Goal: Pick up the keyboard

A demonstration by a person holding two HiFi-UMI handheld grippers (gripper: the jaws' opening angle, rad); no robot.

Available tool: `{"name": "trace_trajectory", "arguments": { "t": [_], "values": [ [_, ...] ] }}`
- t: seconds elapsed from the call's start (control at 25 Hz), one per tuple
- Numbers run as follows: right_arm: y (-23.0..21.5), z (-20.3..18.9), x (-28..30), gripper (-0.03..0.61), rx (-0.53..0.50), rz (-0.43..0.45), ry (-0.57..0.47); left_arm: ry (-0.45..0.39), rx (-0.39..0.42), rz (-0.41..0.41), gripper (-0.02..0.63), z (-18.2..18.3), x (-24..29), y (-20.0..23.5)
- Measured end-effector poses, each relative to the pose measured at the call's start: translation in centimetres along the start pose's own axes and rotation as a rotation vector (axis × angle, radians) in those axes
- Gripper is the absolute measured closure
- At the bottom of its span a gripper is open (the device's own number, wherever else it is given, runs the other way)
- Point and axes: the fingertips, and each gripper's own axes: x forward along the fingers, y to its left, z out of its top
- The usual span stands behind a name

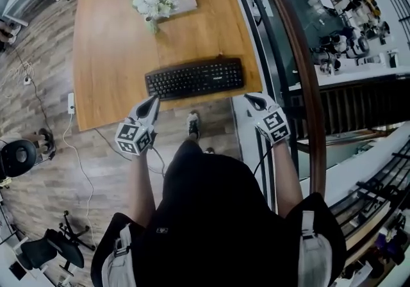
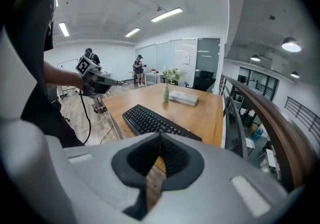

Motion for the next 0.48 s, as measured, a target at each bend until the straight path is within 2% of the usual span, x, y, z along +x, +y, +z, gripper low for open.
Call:
{"name": "trace_trajectory", "arguments": {
  "t": [0.24, 0.48],
  "values": [
    [-2.0, 0.6, 2.2, 0.574, 0.03, 0.004, 0.038, 0.029, -0.056, -0.015, 0.6, 0.9, 2.4, 2.6],
    [-3.4, 0.5, 5.7, 0.574, 0.069, -0.003, 0.06, 0.075, -0.063, -0.053, 0.6, 0.0, 4.9, 5.5]
  ]
}}
